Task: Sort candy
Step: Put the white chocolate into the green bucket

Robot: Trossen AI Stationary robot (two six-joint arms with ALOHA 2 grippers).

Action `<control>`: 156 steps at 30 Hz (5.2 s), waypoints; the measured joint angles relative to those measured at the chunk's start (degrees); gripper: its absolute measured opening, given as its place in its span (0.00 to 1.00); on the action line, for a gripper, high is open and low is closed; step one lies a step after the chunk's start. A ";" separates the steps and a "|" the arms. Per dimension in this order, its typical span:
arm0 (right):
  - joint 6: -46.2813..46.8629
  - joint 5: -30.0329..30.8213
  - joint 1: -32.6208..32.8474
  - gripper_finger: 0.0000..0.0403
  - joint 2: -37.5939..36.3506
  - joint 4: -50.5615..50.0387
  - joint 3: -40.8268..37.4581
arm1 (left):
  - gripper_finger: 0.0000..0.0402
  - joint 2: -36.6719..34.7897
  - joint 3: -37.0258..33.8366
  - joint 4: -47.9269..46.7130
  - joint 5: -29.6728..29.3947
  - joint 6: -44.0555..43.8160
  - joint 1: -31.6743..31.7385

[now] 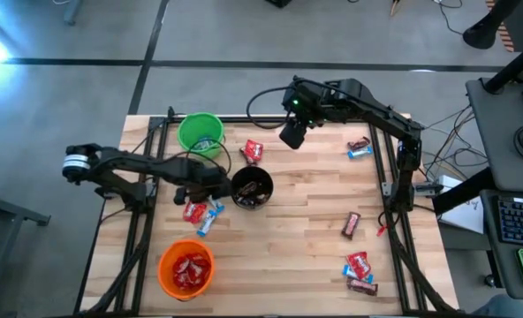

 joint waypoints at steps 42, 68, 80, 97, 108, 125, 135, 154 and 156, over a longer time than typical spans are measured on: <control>-6.18 -6.18 0.39 0.52 -0.15 -1.61 0.00 | 0.35 6.88 0.72 2.91 1.94 -5.65 2.28; -9.48 -6.10 0.39 0.52 -0.15 -1.87 0.00 | 0.17 15.77 6.88 -0.76 -0.21 8.41 3.82; -9.28 -6.10 0.39 0.52 -0.15 -1.94 0.00 | 0.01 15.10 7.36 2.13 -3.18 16.22 3.79; -11.54 -6.03 0.39 0.52 -0.17 -3.51 0.00 | 0.00 2.11 7.32 6.61 -9.40 23.26 1.83; -13.34 -6.01 0.38 0.52 -0.17 -3.51 0.00 | 0.00 -10.75 7.34 12.16 -12.73 31.25 1.73; 0.81 -5.99 0.46 0.52 1.02 -2.64 0.00 | 0.00 -24.09 7.34 11.08 -21.73 50.99 2.99; 8.02 -5.49 2.27 0.52 5.18 -2.43 -0.02 | 0.00 -30.94 7.34 9.90 -21.83 63.59 8.14; 9.51 -5.53 4.75 0.52 5.99 -2.69 -0.07 | 0.00 -25.82 7.37 3.99 -13.45 78.04 36.15; 8.50 -5.53 5.09 0.52 5.89 -2.85 -0.07 | 0.00 -24.56 7.37 5.11 -11.17 78.88 37.16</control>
